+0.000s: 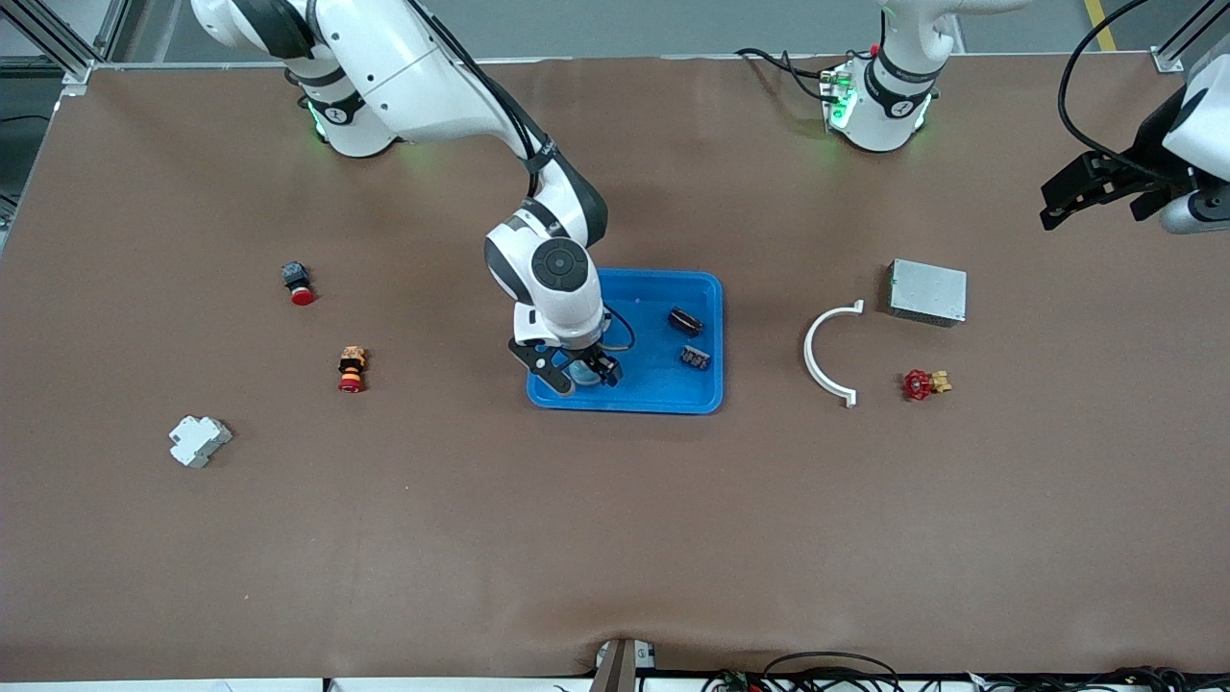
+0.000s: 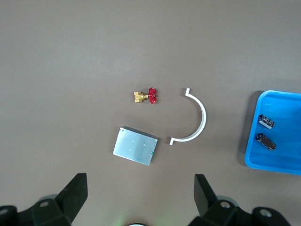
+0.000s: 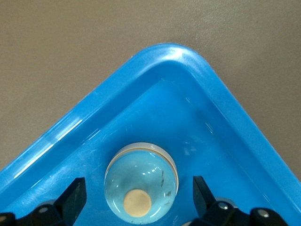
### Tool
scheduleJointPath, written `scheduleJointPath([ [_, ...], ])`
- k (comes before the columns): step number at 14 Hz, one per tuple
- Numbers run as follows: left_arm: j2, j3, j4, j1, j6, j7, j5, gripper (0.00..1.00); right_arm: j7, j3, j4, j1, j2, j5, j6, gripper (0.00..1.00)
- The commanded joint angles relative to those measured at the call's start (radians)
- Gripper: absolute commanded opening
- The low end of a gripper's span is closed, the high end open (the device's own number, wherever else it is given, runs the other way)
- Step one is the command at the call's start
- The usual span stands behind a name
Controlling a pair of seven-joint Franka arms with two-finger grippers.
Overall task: Place electrolytic capacitor and blue bell in tray
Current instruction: 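Open the right gripper and withdraw it from the tray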
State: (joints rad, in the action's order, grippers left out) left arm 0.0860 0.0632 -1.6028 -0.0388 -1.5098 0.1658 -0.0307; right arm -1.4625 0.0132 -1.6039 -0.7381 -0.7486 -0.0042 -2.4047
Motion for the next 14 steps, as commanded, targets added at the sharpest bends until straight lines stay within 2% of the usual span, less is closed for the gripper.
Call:
scheduleJointPath([
  [1,0.009,0.021,0.004,0.002,0.019,-0.009,0.005,1.0,-0.018,0.014,0.021,-0.015,0.001,-0.017,0.015,1.0],
  [3,0.012,0.026,-0.002,0.002,0.019,-0.011,0.005,1.0,0.026,0.014,0.027,0.012,0.037,-0.019,0.071,1.0],
  [5,0.017,0.03,-0.002,0.007,0.019,-0.02,0.005,1.0,0.152,0.014,0.065,0.058,0.093,-0.019,0.226,1.0],
  [9,0.014,0.03,0.0,0.011,0.016,-0.028,0.006,1.0,0.556,0.013,0.064,0.218,0.227,-0.016,0.399,1.0],
  [14,0.009,0.03,-0.002,0.011,0.005,-0.029,0.006,1.0,1.044,0.014,0.024,0.425,0.354,-0.017,0.484,1.0],
])
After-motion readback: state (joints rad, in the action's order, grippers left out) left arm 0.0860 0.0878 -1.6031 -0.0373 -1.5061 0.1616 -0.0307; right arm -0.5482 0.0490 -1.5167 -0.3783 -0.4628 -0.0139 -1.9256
